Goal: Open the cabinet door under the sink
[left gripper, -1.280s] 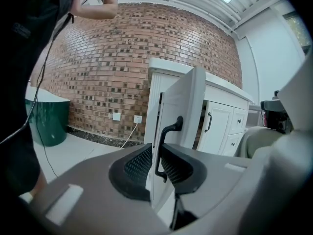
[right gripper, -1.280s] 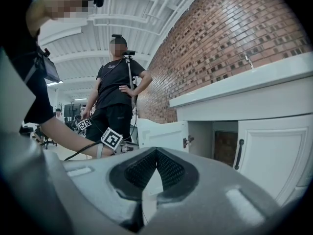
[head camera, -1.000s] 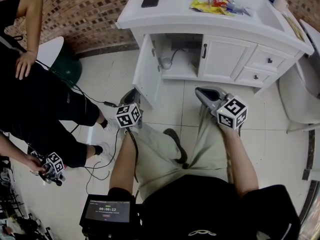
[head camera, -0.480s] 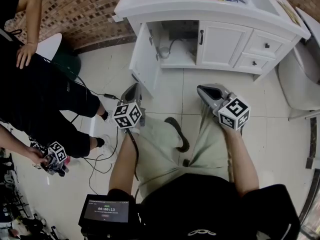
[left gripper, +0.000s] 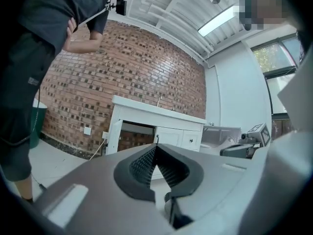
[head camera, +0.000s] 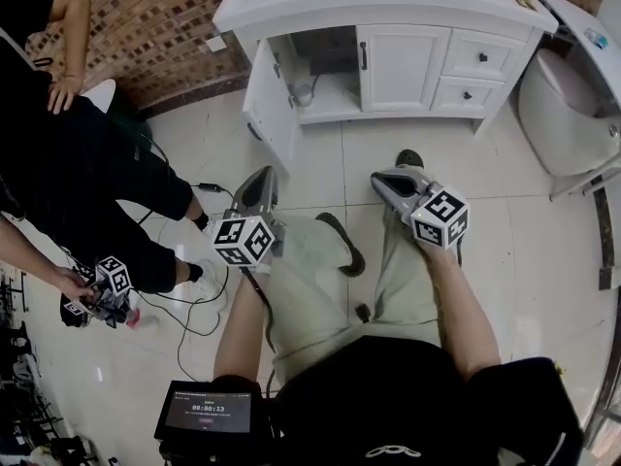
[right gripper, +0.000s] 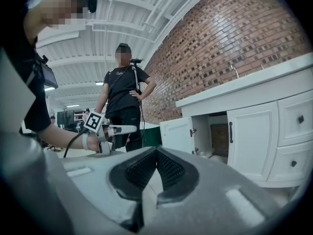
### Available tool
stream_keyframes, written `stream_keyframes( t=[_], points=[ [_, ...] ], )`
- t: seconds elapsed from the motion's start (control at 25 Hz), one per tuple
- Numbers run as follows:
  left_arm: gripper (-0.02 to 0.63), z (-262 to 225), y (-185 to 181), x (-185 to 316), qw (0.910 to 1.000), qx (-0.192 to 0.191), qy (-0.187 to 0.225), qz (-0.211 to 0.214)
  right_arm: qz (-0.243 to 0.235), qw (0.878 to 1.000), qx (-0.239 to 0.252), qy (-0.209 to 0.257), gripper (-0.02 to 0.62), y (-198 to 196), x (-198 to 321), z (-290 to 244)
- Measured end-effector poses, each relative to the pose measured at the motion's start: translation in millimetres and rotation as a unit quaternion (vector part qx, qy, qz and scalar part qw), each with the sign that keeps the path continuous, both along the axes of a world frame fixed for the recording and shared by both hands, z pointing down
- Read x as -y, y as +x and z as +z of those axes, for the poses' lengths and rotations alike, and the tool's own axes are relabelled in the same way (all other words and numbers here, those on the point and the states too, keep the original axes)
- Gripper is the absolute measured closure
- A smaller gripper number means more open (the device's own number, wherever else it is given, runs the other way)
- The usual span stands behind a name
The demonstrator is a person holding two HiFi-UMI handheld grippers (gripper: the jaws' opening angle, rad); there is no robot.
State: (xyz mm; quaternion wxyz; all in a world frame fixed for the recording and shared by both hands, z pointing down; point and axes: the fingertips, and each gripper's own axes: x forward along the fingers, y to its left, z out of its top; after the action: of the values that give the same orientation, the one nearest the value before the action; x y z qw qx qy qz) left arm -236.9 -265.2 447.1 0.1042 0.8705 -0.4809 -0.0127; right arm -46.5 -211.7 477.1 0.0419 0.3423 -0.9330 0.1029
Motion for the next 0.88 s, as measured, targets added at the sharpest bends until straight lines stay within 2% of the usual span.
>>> stream_keyframes(
  t=[0.16, 0.32, 0.48, 0.56, 0.68, 0.88],
  points=[
    [0.591, 3.6, 7.2, -40.0, 0.9999, 0.005, -0.008, 0.014, 0.001, 0.999, -0.046, -0.018, 0.603, -4.5, -36.7, 25.1],
    [0.591, 1.7, 20.7, -75.2, 0.9992, -0.02, -0.019, 0.029, 0.0, 0.996, -0.076, -0.042, 0.603, -1.2, -75.1, 48.1],
    [0.591, 10.5, 48.9, -120.3, 0.9975, -0.005, -0.034, 0.062, 0.012, 0.995, -0.061, -0.074, 0.603, 9.0, -121.9, 63.7],
    [0.591, 12.7, 54.7, -142.9, 0.9969, -0.006, -0.032, 0.072, 0.014, 0.996, -0.055, -0.075, 0.603, 10.4, -141.8, 57.2],
    [0.591, 11.9, 58.1, -172.1, 0.9952, -0.024, -0.032, 0.089, 0.014, 0.996, -0.053, -0.065, 0.603, 12.4, -170.4, 32.9],
    [0.591, 12.3, 73.8, -212.1, 0.9899, -0.035, -0.038, 0.132, 0.052, 0.998, 0.003, -0.025, 0.603, 27.3, -213.1, -28.2]
  ],
)
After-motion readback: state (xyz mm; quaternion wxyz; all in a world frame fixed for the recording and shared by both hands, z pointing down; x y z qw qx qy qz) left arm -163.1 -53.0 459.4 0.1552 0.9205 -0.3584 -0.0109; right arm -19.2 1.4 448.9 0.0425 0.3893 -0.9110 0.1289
